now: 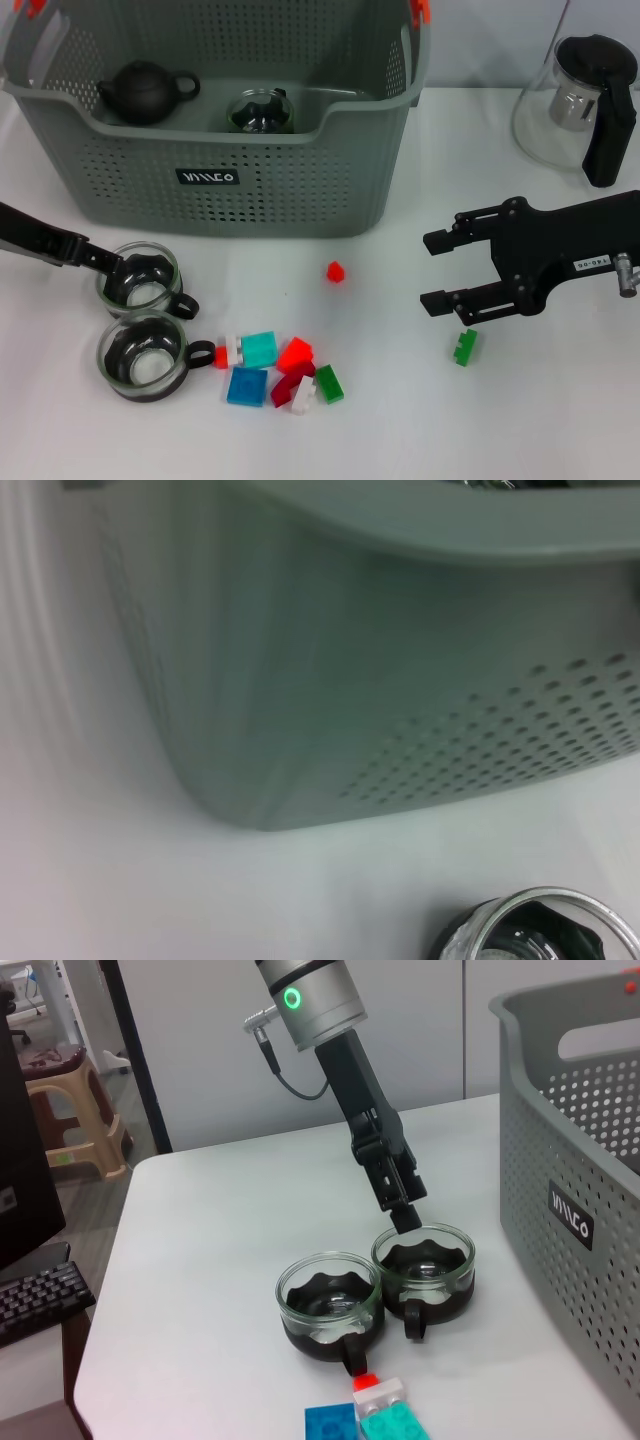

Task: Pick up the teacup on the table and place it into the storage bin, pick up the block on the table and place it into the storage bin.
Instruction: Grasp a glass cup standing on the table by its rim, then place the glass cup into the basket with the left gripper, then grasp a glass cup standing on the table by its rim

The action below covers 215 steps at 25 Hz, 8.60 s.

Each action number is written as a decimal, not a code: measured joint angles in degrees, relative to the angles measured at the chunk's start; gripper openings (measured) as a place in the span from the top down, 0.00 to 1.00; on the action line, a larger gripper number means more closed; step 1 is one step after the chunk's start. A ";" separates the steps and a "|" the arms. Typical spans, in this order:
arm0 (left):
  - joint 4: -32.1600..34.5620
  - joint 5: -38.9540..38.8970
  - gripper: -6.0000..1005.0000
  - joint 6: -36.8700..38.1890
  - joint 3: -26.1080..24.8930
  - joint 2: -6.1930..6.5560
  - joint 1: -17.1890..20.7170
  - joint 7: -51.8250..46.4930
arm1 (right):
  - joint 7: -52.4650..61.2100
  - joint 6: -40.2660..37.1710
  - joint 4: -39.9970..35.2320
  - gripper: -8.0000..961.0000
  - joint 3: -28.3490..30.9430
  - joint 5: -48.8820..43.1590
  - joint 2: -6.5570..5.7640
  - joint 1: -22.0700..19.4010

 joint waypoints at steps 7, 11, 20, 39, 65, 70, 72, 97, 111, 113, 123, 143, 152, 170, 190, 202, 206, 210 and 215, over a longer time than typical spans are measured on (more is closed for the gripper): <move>-0.39 1.46 0.13 -1.17 4.73 -0.40 -0.57 -3.32 | -0.51 0.05 0.05 0.21 0.01 -0.01 0.17 -0.09; -0.59 1.51 0.13 -2.18 6.09 -0.69 -0.68 -4.82 | -0.59 0.07 0.46 0.21 0.01 -0.01 0.26 -0.01; -3.63 2.49 0.14 -4.81 8.08 -1.01 -1.01 -6.28 | -0.68 0.11 0.70 0.21 0.27 -1.47 0.65 0.25; -6.88 2.98 0.25 -7.82 8.93 -1.07 -1.80 -6.26 | -0.68 0.80 0.86 0.21 0.48 -1.68 0.79 0.11; -6.67 3.07 0.94 -7.39 8.31 -0.27 -2.01 -6.20 | -0.67 0.74 0.88 0.22 1.09 -1.55 0.79 -0.02; -2.75 2.37 0.95 -2.94 6.02 0.25 -1.86 -4.84 | -0.64 0.78 0.88 0.22 1.17 -1.53 0.79 -0.11; -0.47 1.62 0.95 0.23 3.81 0.28 -1.78 -3.02 | -0.62 0.78 0.88 0.22 1.17 -1.45 0.79 -0.13; 2.43 -42.15 0.95 7.98 -15.72 5.69 -5.50 10.47 | -1.63 1.00 4.31 0.22 2.50 -1.42 0.78 1.13; -15.51 -20.94 0.95 -28.14 -0.66 6.16 -15.82 7.26 | -0.90 1.70 6.97 0.22 2.67 -1.44 0.85 1.00; -18.30 -18.67 0.95 -31.62 1.21 6.08 -17.10 7.23 | -0.89 1.91 7.32 0.22 2.67 -1.44 0.86 0.95; -26.01 -6.61 0.95 -41.47 4.46 3.48 -21.52 7.07 | -0.79 2.37 7.50 0.21 2.65 -1.43 0.88 0.47; -26.04 -4.60 0.86 -42.30 4.54 2.68 -21.33 7.07 | -0.18 2.36 7.56 0.21 2.65 -1.50 0.88 0.52; -24.38 -4.63 0.61 -41.13 4.20 2.64 -21.17 6.43 | -0.14 2.36 7.56 0.22 2.65 -1.50 0.88 0.55; 16.19 -26.88 0.18 13.24 3.83 0.63 -7.01 9.96 | -0.33 3.65 7.56 0.22 2.65 -1.26 0.75 0.54; 25.24 -18.37 0.19 25.18 13.56 -4.00 3.39 21.27 | -0.58 5.47 10.04 0.22 4.69 -1.47 0.91 0.96; 19.90 -13.92 0.19 19.48 16.72 -4.21 3.55 21.78 | -1.62 2.58 10.47 0.21 3.61 -2.21 0.51 1.07; 17.35 -11.33 0.19 18.95 18.51 -4.32 2.92 21.25 | -1.64 2.39 10.47 0.22 3.61 -2.21 0.54 1.07; 16.58 -10.67 0.19 18.17 18.79 -4.28 2.87 21.22 | -1.48 2.34 10.47 0.21 3.61 -2.21 0.71 1.24; 15.93 -8.13 0.19 16.98 19.31 -4.37 2.86 21.22 | -0.90 1.77 10.46 0.20 3.61 -2.24 0.78 1.58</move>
